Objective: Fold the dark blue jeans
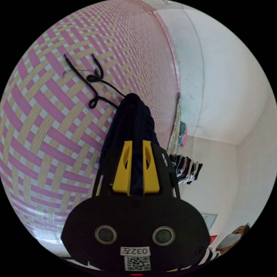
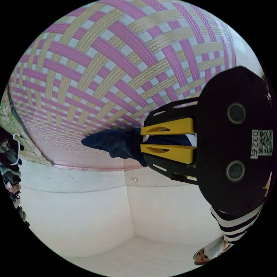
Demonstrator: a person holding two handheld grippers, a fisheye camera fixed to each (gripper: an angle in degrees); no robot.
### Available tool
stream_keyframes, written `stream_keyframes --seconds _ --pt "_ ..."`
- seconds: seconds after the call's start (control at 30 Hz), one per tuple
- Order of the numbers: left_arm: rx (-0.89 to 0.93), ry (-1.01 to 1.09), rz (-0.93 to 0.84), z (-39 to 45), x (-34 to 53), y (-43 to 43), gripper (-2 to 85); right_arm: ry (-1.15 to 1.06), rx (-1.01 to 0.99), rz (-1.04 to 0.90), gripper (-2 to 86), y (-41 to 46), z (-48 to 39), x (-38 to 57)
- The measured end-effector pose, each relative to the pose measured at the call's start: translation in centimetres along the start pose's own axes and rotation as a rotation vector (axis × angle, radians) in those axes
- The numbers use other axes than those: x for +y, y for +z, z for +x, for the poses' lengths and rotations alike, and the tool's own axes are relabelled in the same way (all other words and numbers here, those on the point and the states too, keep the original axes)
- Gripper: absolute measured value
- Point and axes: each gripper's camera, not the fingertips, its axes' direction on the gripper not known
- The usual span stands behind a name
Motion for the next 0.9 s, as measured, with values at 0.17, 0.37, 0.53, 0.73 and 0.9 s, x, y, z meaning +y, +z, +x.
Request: stream_keyframes --seconds 0.17,0.37,0.53,0.73,0.9 --pt "0.272 0.041 0.09 0.3 2.1 -5.7 1.7 -0.197 0.126 0.053 0.6 -1.4 -4.7 3.9" --pt "0.533 0.173 0.085 2.0 6.2 -12.0 -0.1 -0.558 0.323 0.143 -0.9 -3.8 -13.6 10.3" --pt "0.9 0.335 0.209 4.6 12.4 -21.1 -0.6 -0.824 0.467 0.269 -1.0 -7.0 -20.5 17.1" --pt "0.966 0.604 0.317 15.3 12.9 -34.3 -0.8 -1.175 0.531 0.342 -1.0 -7.3 -31.5 22.0" --pt "0.706 0.567 0.443 22.8 4.6 -38.7 -1.1 -1.241 0.603 0.461 -1.0 -0.6 -39.4 16.8"
